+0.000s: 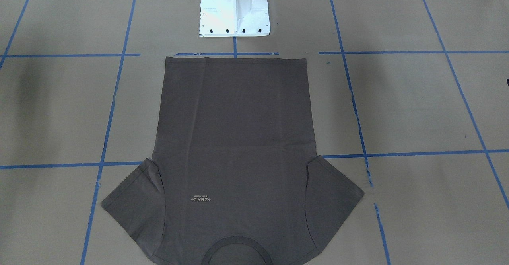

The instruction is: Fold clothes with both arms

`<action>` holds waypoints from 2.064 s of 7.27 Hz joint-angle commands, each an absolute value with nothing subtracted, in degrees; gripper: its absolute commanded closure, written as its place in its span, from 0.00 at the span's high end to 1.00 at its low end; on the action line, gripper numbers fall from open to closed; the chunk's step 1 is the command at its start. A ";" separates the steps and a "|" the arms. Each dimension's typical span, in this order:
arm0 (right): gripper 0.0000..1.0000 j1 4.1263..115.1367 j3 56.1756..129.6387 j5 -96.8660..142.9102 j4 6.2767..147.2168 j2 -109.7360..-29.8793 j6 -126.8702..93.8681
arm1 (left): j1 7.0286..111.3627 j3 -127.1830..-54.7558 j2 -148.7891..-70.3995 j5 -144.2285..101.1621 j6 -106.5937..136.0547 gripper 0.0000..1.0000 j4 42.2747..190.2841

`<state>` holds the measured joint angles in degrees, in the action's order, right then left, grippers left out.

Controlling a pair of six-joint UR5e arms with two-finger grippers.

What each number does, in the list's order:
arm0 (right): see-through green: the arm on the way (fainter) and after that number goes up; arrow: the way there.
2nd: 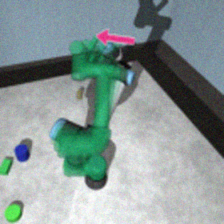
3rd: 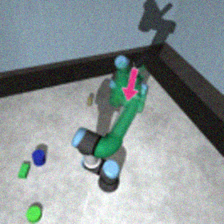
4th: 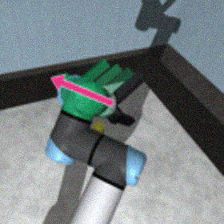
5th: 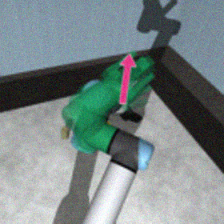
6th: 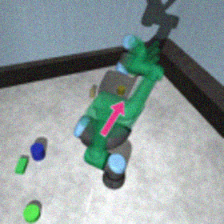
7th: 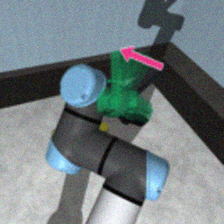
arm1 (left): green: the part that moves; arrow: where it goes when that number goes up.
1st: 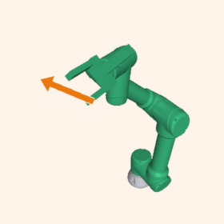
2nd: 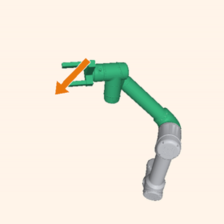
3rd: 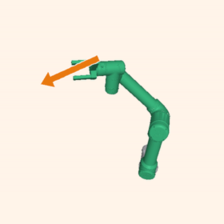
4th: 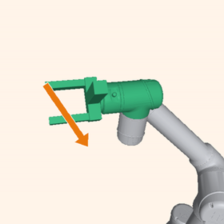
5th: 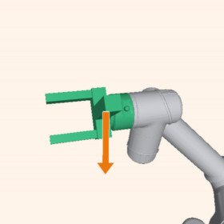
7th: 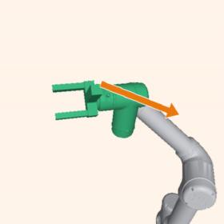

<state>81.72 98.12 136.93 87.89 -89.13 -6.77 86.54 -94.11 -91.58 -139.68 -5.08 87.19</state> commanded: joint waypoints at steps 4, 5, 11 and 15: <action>1.00 82.62 97.21 135.18 87.10 -89.38 -6.77 | 87.54 -96.77 -91.05 -140.00 -6.85 1.00 87.71; 1.00 80.53 97.21 135.18 87.01 -88.60 -6.77 | 87.45 -96.94 -91.14 -139.92 -6.86 1.00 88.76; 1.00 60.76 77.42 127.03 71.41 -64.13 -45.88 | 87.36 -97.65 -90.97 -140.79 -6.77 1.00 94.89; 0.92 56.79 64.00 118.51 60.29 -54.24 -64.58 | 87.27 -97.12 -90.79 -141.50 -6.86 1.00 96.15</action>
